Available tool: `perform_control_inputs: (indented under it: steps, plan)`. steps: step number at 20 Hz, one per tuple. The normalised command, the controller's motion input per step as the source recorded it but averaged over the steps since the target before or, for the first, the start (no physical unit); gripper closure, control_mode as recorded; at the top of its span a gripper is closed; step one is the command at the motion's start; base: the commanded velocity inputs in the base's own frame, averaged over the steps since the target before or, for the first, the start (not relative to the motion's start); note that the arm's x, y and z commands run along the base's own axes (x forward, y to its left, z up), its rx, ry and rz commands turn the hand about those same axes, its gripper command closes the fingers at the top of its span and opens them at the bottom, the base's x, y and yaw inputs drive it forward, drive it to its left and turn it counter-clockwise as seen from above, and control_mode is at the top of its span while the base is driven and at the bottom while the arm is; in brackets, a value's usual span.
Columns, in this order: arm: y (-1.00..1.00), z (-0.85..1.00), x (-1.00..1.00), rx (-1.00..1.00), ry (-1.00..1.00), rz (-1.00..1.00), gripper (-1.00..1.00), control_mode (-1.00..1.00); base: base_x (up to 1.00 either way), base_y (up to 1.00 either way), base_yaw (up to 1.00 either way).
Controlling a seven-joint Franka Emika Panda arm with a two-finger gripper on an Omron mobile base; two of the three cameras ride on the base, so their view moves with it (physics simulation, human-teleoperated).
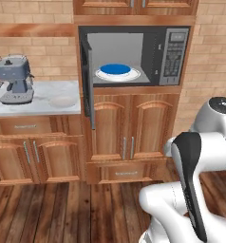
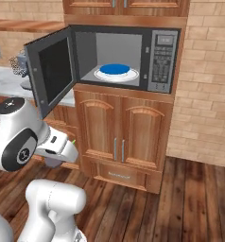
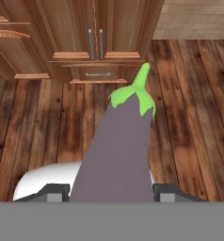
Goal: Pick the eggplant from the counter and place it in the microwave. Then turn on the microwave.
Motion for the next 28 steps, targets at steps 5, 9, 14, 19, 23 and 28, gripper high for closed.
perform_control_inputs:
  steps: [5, 9, 14, 19, 23, 28]
  plan:
    - [0.0, 0.0, 0.0, 0.0, 0.0, 0.0, 1.0, 1.0, 0.32, -0.39, 0.03]
    - [0.0, 0.0, 0.0, 0.0, 0.0, 0.0, 1.0, 1.0, 0.44, -0.23, 0.02]
    - [0.0, 0.0, 0.0, 0.0, 0.0, 0.0, 1.0, 1.0, 0.48, -0.14, 0.0]
    - [0.0, 0.0, 0.0, 0.0, 0.0, 0.0, 1.0, 1.0, 0.48, -0.08, 0.0]
    - [0.0, 0.0, 0.0, 0.0, 0.0, 0.0, 1.0, 1.0, 0.43, -0.02, 0.0]
    - [0.0, 0.0, 0.0, 0.0, 0.0, 0.0, 1.0, 1.0, 0.44, 0.0, 0.0]
